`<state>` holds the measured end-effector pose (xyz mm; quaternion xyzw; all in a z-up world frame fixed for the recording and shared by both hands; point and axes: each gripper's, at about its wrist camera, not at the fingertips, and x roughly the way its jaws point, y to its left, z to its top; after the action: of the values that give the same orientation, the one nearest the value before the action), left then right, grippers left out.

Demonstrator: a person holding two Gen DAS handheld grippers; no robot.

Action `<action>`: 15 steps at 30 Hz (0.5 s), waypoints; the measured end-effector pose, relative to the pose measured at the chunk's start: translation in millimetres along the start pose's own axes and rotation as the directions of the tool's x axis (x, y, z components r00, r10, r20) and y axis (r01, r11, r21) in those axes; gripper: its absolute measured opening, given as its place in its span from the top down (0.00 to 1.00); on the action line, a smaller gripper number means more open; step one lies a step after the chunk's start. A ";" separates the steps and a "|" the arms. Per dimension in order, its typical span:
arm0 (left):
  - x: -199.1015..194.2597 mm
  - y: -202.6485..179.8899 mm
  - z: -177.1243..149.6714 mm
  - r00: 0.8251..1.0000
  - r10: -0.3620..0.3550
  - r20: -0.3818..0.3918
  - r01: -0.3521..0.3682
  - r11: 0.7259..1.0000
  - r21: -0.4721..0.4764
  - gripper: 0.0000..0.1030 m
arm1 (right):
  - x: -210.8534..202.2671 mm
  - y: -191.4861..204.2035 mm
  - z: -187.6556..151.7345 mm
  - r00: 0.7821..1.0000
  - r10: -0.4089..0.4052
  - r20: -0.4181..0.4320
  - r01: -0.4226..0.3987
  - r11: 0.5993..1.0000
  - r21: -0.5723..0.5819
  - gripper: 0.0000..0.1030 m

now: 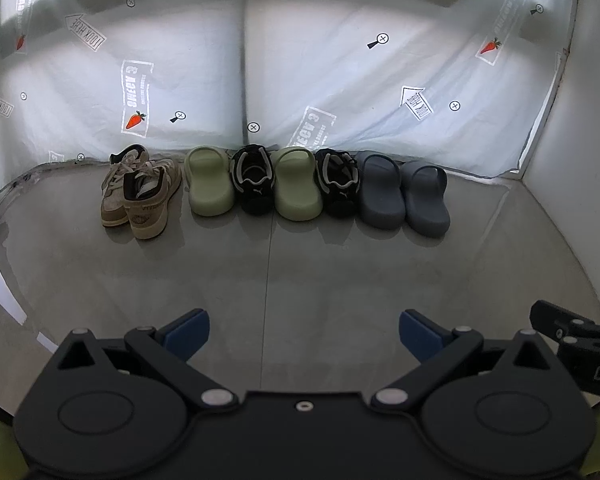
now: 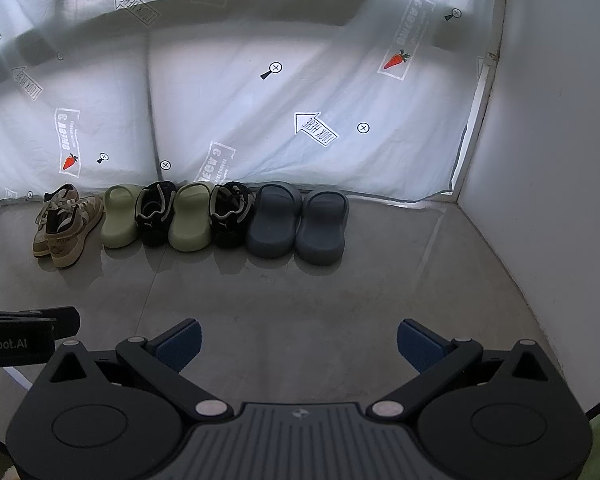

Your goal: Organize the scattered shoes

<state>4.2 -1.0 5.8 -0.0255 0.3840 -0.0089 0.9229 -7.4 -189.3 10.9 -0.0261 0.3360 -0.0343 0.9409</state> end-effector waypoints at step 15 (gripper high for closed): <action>0.1 -4.4 1.0 1.000 0.011 -0.002 -0.011 1.000 0.000 0.01 | 0.0 -2.8 1.6 1.000 0.005 0.000 -0.005 1.000 -0.007 0.00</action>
<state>5.0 -5.4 6.7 -0.0234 0.3850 -0.0038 0.9226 -6.5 -192.1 12.3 -0.0286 0.3360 -0.0306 0.9409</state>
